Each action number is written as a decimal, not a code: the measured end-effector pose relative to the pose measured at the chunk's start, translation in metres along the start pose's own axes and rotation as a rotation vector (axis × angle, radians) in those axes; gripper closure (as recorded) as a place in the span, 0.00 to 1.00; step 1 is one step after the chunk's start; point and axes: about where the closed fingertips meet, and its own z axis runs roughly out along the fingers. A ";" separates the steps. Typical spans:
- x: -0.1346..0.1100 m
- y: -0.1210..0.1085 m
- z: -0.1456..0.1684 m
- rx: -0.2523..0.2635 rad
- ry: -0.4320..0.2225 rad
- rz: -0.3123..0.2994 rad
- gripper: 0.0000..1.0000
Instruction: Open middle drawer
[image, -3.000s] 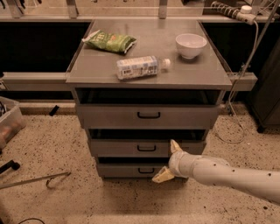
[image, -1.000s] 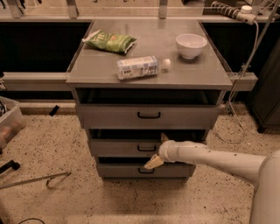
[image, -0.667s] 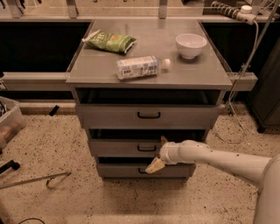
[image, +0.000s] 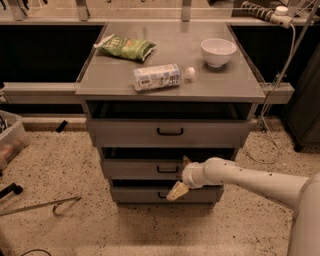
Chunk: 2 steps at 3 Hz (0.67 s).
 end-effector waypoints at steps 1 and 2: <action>-0.010 -0.009 -0.005 0.059 -0.021 -0.017 0.00; -0.028 -0.024 -0.013 0.152 -0.057 -0.057 0.00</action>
Offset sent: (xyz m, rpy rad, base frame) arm 0.0399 0.0040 0.0637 -0.0088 -0.3174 -0.0875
